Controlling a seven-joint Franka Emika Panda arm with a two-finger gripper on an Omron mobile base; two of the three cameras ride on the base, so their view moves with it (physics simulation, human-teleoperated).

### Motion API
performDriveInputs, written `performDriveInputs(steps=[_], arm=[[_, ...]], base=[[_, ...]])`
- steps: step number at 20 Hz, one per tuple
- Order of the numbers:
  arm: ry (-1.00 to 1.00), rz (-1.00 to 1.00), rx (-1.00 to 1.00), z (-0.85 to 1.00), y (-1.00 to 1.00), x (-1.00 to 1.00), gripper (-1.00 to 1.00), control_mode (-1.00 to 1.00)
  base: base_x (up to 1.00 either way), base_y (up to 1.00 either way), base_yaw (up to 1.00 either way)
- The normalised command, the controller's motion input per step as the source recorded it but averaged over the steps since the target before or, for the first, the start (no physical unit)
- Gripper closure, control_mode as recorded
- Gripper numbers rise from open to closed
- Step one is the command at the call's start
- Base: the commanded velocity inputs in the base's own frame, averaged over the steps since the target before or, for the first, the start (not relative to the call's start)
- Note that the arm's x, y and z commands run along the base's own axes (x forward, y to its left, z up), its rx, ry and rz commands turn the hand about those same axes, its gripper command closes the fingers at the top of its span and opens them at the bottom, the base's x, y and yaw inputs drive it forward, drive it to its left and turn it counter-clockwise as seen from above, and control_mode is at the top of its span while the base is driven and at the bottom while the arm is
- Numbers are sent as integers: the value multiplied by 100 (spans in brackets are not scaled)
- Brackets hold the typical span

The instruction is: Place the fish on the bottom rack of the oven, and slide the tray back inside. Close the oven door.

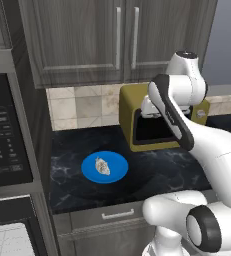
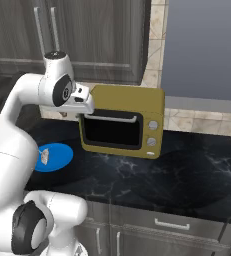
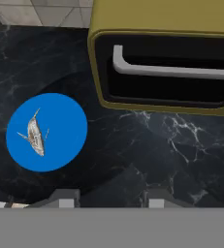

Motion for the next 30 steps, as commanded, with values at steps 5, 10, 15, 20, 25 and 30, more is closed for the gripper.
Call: performDriveInputs(steps=[5, 10, 15, 20, 25, 30], arm=[[0, 0, 0, -24, 5, -25, -100, -100], [0, 0, 0, -74, 61, -33, -100, -100], [0, 0, 0, -65, 87, -24, -100, -100], [0, 0, 0, -50, 76, -2, -100, -100], [0, 0, 0, -41, 45, 16, -100, -100], [0, 0, 0, -63, 49, 43, -100, -100]], base=[[0, 0, 0], [0, 0, 0], [0, 0, 0], [0, 0, 0], [0, 0, 0], [0, 0, 0]])
